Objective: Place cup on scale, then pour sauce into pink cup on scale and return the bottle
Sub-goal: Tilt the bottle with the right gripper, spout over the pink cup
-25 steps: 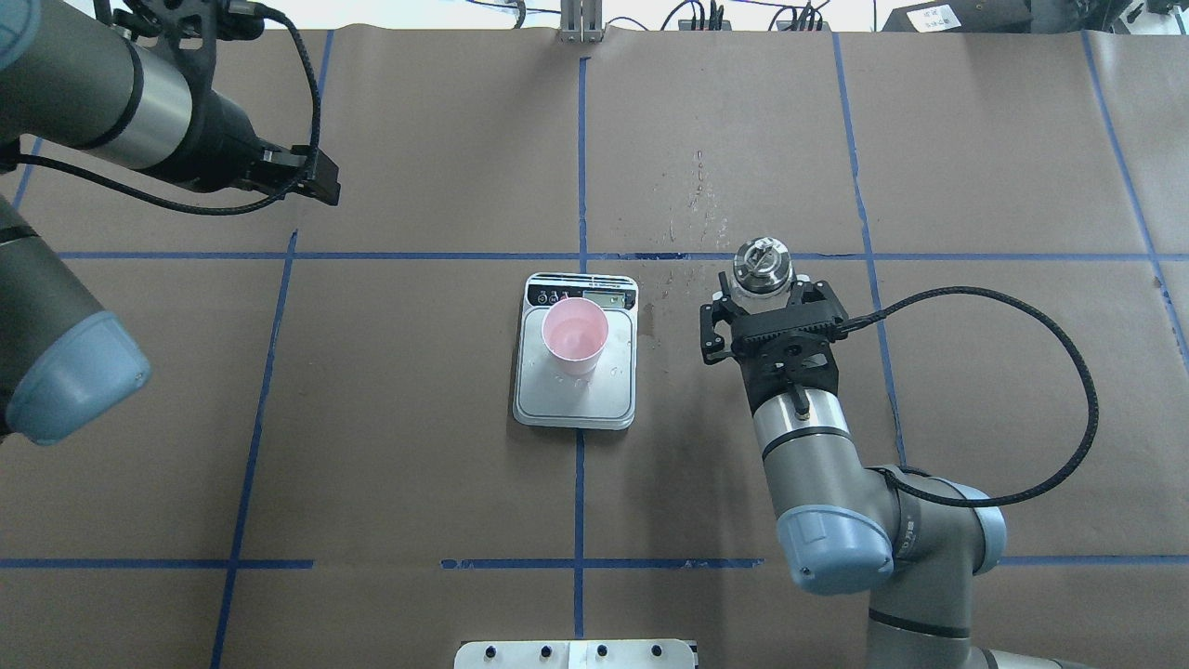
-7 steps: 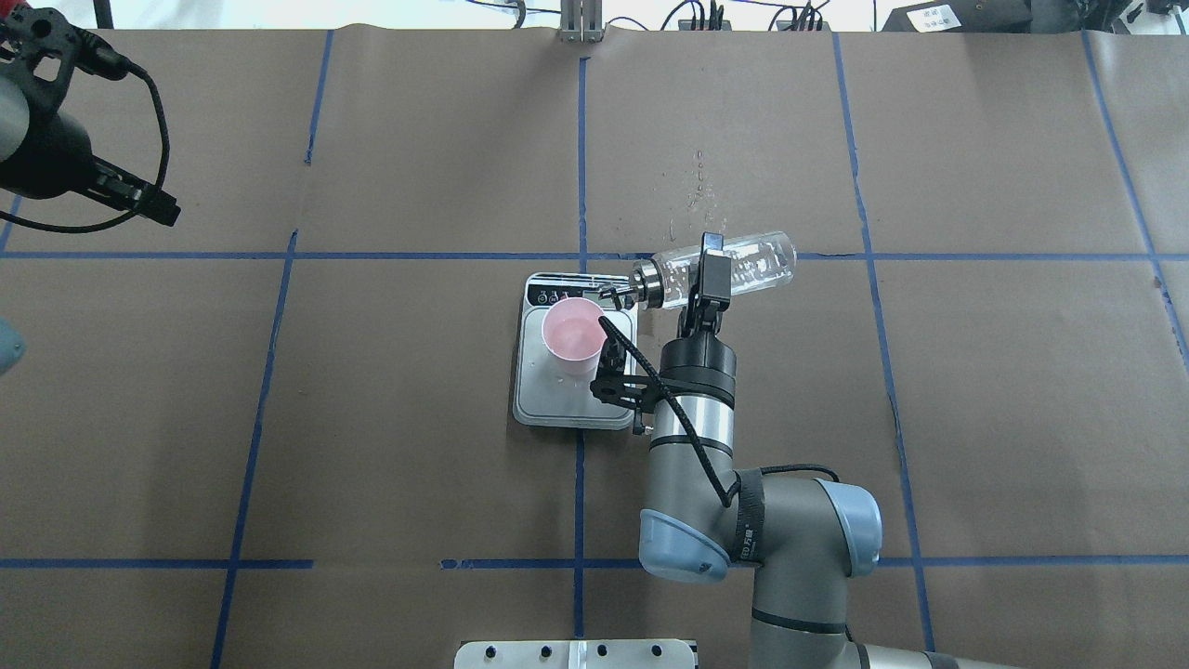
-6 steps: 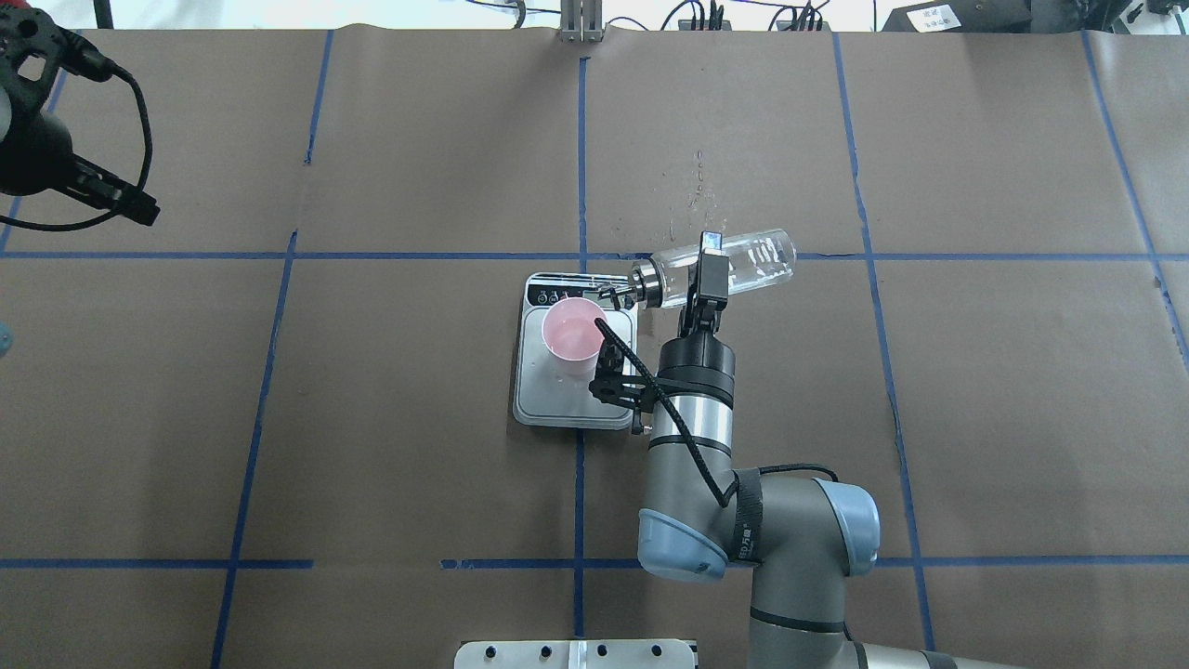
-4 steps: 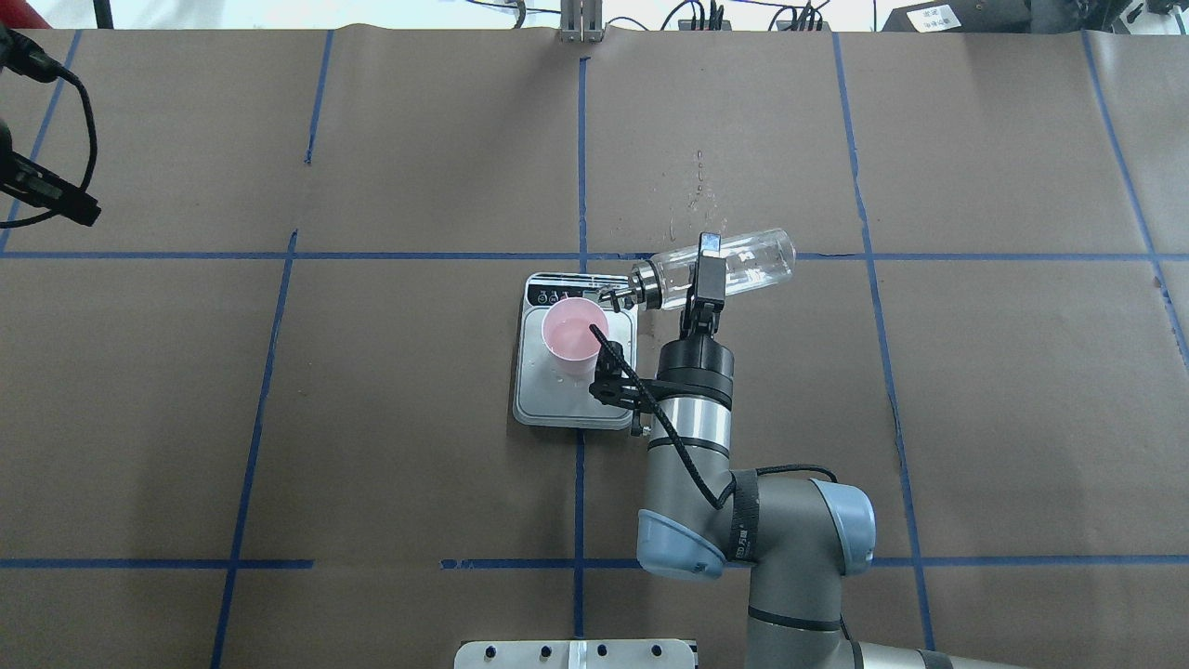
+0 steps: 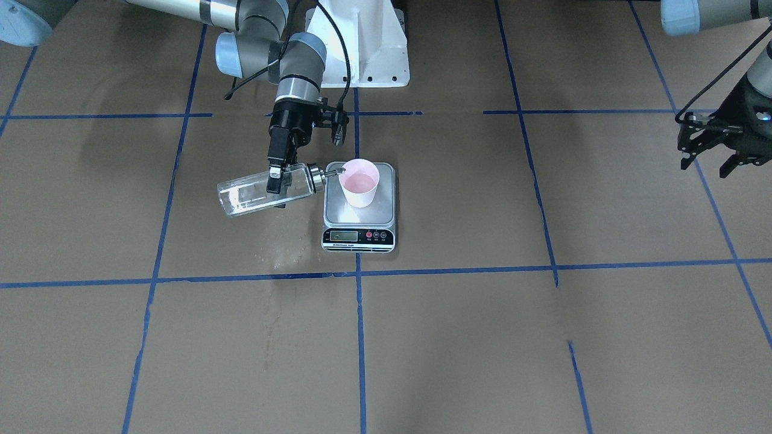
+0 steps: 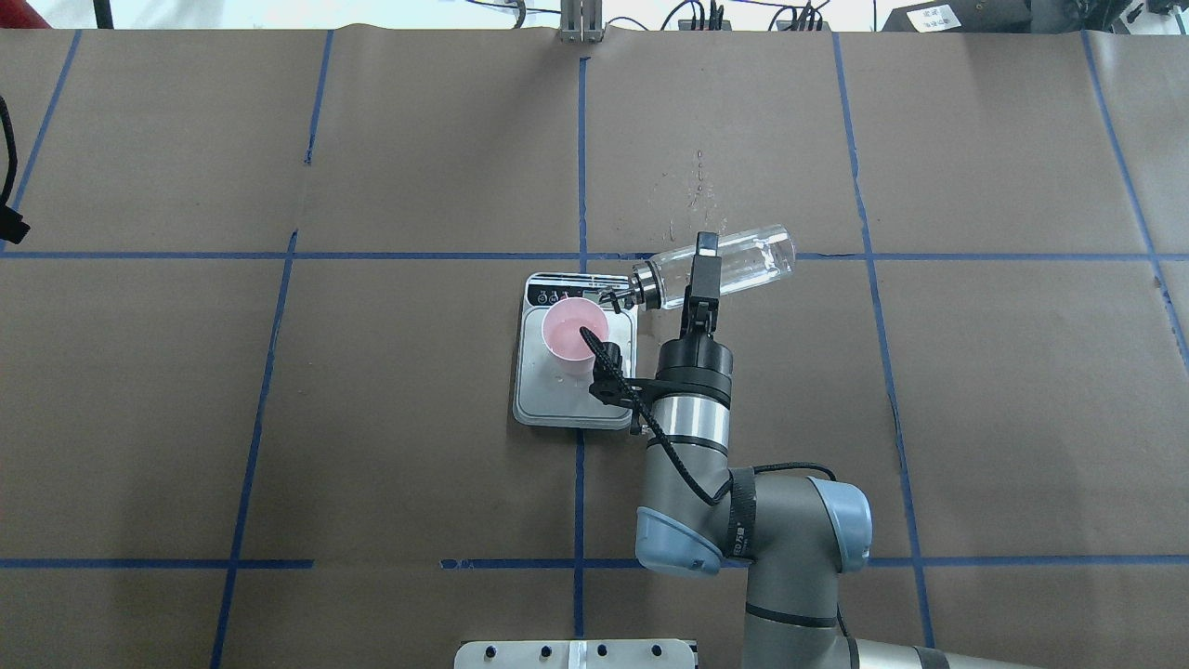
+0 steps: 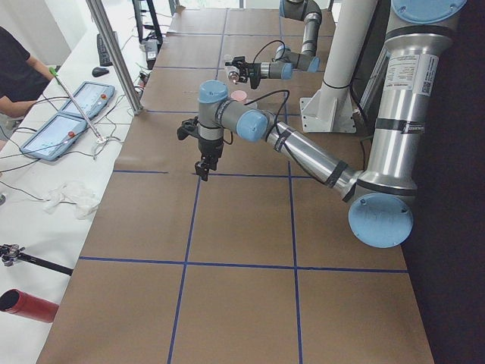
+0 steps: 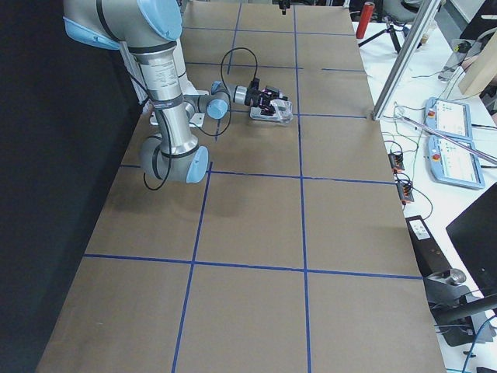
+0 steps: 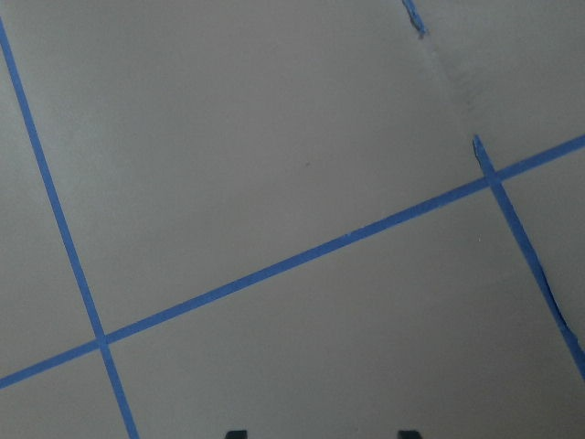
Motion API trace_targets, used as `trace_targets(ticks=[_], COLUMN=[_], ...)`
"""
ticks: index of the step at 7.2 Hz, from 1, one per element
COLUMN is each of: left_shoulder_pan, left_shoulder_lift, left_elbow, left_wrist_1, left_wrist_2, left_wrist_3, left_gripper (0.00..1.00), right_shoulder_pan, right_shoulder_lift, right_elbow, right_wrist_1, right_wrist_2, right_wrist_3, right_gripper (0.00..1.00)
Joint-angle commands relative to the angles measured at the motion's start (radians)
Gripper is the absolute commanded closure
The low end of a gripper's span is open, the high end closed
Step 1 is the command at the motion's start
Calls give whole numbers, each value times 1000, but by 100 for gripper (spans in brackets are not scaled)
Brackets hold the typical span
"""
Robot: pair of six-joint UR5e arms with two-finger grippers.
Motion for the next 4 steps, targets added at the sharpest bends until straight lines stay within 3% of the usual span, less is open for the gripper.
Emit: trace_targets(ticks=[1, 4], left_shoulder_pan=[0, -2], left_shoulder_lift=[22, 24], left_elbow=[-5, -14], left_wrist_1=[-4, -1], left_wrist_2=[-1, -1], left_wrist_3=[7, 7], left_gripper=[37, 37], right_shoulder_pan=[0, -3], right_shoulder_lift=[12, 15], right_elbow=[-21, -30], right_wrist_1=[-1, 1], right_wrist_2=[-25, -75], right_wrist_3=[-72, -154], right_gripper=[100, 100])
